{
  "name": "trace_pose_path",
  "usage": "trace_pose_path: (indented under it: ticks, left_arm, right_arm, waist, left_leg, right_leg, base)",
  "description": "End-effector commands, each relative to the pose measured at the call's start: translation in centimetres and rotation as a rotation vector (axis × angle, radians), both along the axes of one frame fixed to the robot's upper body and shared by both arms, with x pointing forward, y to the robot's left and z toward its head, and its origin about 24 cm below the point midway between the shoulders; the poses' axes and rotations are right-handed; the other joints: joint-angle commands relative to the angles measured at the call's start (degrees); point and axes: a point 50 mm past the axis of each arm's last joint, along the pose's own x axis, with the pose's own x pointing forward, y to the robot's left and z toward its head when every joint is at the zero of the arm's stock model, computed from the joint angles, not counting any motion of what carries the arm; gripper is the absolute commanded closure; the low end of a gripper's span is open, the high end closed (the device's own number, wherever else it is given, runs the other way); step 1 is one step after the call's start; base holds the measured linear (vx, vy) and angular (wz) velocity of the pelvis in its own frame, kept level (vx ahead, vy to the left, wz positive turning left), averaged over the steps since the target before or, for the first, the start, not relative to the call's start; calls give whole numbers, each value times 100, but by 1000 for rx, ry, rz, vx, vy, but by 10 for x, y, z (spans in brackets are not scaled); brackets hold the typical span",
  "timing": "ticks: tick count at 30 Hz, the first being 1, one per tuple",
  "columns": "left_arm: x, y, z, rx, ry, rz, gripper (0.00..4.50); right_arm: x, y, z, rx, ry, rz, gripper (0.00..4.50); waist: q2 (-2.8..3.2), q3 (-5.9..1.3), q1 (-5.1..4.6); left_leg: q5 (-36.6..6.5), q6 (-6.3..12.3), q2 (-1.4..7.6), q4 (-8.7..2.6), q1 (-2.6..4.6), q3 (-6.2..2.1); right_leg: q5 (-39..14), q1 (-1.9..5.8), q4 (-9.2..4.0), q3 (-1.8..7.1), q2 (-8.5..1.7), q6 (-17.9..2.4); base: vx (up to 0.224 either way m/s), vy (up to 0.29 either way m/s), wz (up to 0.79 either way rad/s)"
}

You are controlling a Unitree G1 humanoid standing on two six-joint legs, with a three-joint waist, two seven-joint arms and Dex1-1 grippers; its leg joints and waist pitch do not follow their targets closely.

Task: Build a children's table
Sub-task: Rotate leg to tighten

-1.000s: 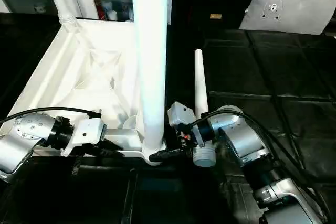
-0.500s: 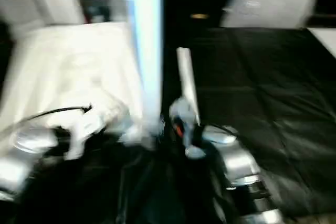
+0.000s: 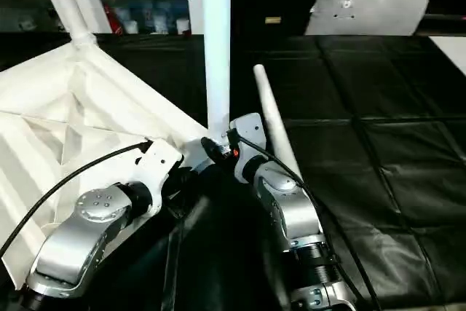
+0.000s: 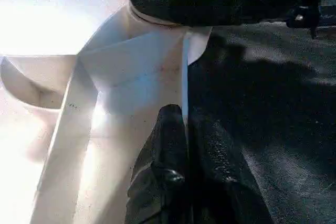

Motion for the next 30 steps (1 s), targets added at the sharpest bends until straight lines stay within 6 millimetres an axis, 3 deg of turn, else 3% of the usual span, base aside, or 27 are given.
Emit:
trace_pose_path:
  ticks: [1, 2, 5, 9, 12, 14, 20, 25, 26, 30]
  left_arm:
    - [1, -5, 6, -1, -19, -28, 450]
    - [1, -3, 5, 4, -17, -28, 450]
    - [2, 9, 4, 33, -8, -45, 450]
    - [1, 22, 4, 57, -1, -110, 450]
    - [0, 28, 4, 70, 4, -148, 450]
    - [-2, 40, 2, 107, 17, -248, 450]
    - [-11, 50, 1, 141, 48, -487, 450]
    - [-16, 54, -3, 187, 75, -661, 450]
    - [-17, 54, -2, 180, 84, -703, 450]
    - [-17, 57, -3, 200, 97, -787, 450]
  right_arm:
    - [-12, 20, -16, 16, 94, 96, 96]
    - [-12, 18, -15, 13, 82, 99, 71]
    - [-12, 8, -9, 8, 30, 131, 58]
    - [-13, -8, 1, -8, -27, 204, 13]
    - [-13, -16, 5, -28, -46, 239, 3]
    - [-14, -35, 13, -104, -86, 354, 3]
    - [-14, -57, 22, -240, -109, 572, 3]
    - [-11, -61, 27, -274, -114, 675, 3]
    - [-12, -61, 29, -279, -113, 716, 3]
    - [-16, -60, 29, -280, -91, 831, 3]
  waist:
    - [32, -314, 41]
    - [48, -311, 42]
    - [52, -311, 42]
    - [58, -333, 71]
    - [61, -342, 91]
    - [42, -347, 118]
    - [38, -343, 213]
    - [30, -359, 271]
    - [45, -372, 316]
    - [34, -392, 348]
  left_leg:
    - [-206, 785, 320, -331, -117, -138]
    - [-247, 764, 326, -335, -114, -139]
    - [-361, 723, 329, -340, -94, -137]
    - [-233, 770, 330, -328, -104, -141]
    - [-123, 858, 339, -319, -104, -135]
    - [-124, 895, 319, -310, -104, -137]
    - [-77, 985, 354, -312, -65, -126]
    - [-26, 975, 371, -305, -47, -113]
    - [80, 973, 391, -300, -25, -109]
    - [183, 1070, 416, -292, -38, -120]
  right_leg:
    - [-1717, 360, -474, 422, -694, -617]
    - [-1775, 359, -485, 419, -697, -621]
    - [-1918, 355, -502, 423, -693, -582]
    - [-1703, 377, -462, 430, -697, -655]
    - [-1541, 370, -439, 429, -686, -699]
    - [-1589, 386, -445, 416, -676, -673]
    - [-1592, 347, -430, 428, -690, -734]
    - [-1583, 344, -397, 445, -693, -787]
    - [-1399, 330, -375, 453, -692, -865]
    - [-1073, 346, -311, 446, -707, -977]
  base:
    - [0, 0, 0]
    - [0, 0, 0]
    - [0, 0, 0]
    - [0, 0, 0]
    - [0, 0, 0]
    - [0, 0, 0]
    - [0, 0, 0]
    - [0, 0, 0]
    - [0, 0, 0]
    - [0, 0, 0]
